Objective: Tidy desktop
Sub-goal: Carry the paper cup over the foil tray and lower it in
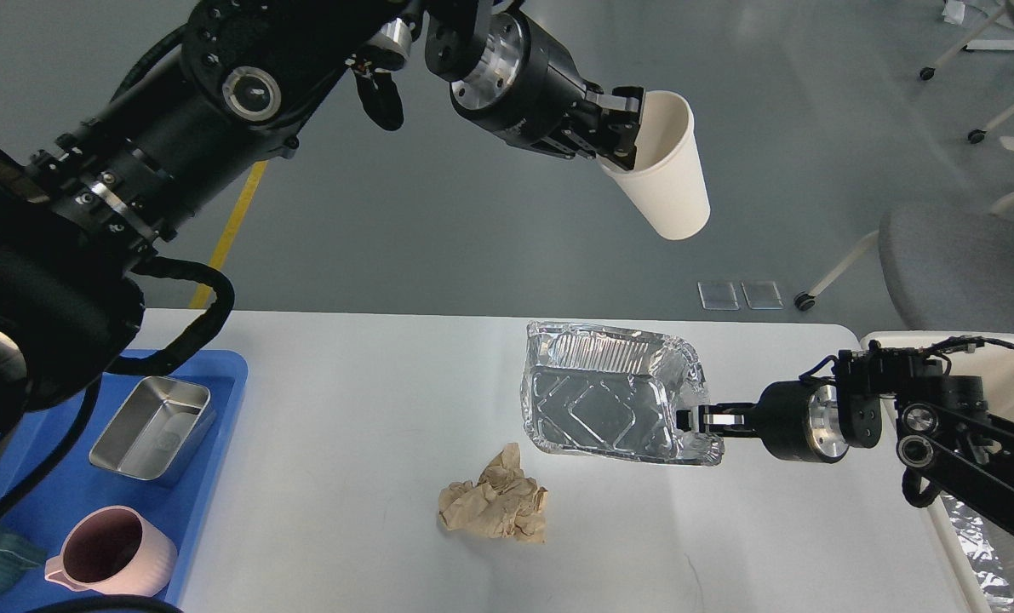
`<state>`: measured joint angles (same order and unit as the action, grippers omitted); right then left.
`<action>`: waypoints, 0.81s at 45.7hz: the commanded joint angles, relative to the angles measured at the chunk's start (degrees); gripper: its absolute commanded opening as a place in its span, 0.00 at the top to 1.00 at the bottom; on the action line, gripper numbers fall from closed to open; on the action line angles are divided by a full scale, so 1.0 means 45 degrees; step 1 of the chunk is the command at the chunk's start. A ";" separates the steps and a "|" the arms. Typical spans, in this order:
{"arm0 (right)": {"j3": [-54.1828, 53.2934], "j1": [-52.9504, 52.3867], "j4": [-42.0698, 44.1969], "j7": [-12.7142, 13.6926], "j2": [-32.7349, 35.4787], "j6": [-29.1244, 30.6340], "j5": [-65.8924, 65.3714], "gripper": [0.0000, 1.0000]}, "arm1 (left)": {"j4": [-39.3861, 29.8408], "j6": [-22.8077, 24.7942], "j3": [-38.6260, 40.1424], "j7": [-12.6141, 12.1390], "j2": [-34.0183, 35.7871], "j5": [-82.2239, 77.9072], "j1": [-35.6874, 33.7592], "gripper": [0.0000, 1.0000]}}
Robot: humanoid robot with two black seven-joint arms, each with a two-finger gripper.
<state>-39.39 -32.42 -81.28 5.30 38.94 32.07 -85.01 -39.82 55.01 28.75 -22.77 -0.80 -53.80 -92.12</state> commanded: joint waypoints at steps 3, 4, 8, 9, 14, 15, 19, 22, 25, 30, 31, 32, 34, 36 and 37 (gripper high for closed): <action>0.0200 -0.0509 0.0346 -0.0007 -0.0295 0.0002 -0.0016 1.00 | 0.0021 -0.0001 -0.0804 -0.0115 -0.0779 0.0041 0.0275 1.00; 0.0200 -0.0549 0.0385 -0.0007 -0.0295 0.0002 0.0004 1.00 | 0.0021 -0.0001 -0.0804 -0.0154 -0.0819 0.0041 0.0333 1.00; 0.0200 -0.0686 0.0464 -0.0006 -0.0314 0.0002 0.0023 1.00 | 0.0021 -0.0001 -0.0843 -0.0486 -0.0917 0.0022 0.0607 1.00; 0.0200 -0.0686 0.0483 -0.0007 -0.0315 0.0002 0.0023 1.00 | 0.0021 -0.0001 -0.0901 -0.0544 -0.0917 0.0022 0.0704 1.00; 0.0200 -0.0784 0.0522 0.0013 -0.0315 0.0002 0.0023 1.00 | 0.0021 -0.0001 -0.1584 -0.0584 -0.0917 0.0022 0.1193 1.00; 0.0200 -0.0803 0.0522 -0.0006 -0.0315 0.0002 0.0023 1.00 | 0.0021 -0.0001 -0.1682 -0.0584 -0.0917 0.0022 0.1251 1.00; 0.0219 -0.1037 0.0522 -0.0006 -0.0315 0.0002 0.0023 1.00 | 0.0021 -0.0001 -0.1761 -0.0623 -0.0976 -0.0017 0.1447 1.00; 0.0219 -0.1116 0.0542 0.0013 -0.0315 0.0002 0.0043 1.00 | 0.0021 -0.0001 -0.1800 -0.0643 -0.0975 -0.0017 0.1564 1.00; 0.0219 -0.1135 0.0522 0.0013 -0.0315 0.0002 0.0043 1.00 | 0.0041 -0.0001 -0.1897 -0.0662 -0.0976 -0.0056 0.1837 1.00; 0.0200 -0.1155 0.0522 0.0013 -0.0315 0.0002 0.0043 1.00 | 0.0080 -0.0001 -0.2034 -0.0662 -0.1151 -0.0173 0.2286 1.00; 0.0200 -0.1174 0.0522 -0.0006 -0.0315 0.0002 0.0043 1.00 | 0.0080 -0.0001 -0.2035 -0.0662 -0.1190 -0.0174 0.2326 1.00; 0.0200 -0.1194 0.0522 -0.0007 -0.0315 0.0002 0.0043 1.00 | 0.0080 -0.0055 -0.2035 -0.0662 -0.1229 -0.0174 0.2365 1.00; 0.0200 -0.1194 0.0522 -0.0006 -0.0295 0.0002 0.0043 1.00 | 0.0099 -0.0153 -0.2035 -0.0682 -0.1249 -0.0174 0.2443 1.00; 0.0200 -0.1213 0.0503 0.0013 -0.0315 0.0002 0.0043 1.00 | 0.0119 -0.0250 -0.2035 -0.0682 -0.1288 -0.0193 0.2521 1.00; 0.0200 -0.1213 0.0464 -0.0006 -0.0295 0.0002 0.0062 1.00 | 0.0138 -0.0289 -0.2035 -0.0662 -0.1307 -0.0193 0.2560 1.00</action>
<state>-38.47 -37.74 -78.90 5.30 37.53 32.08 -84.82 -39.42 54.66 19.65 -25.77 -6.19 -54.54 -81.55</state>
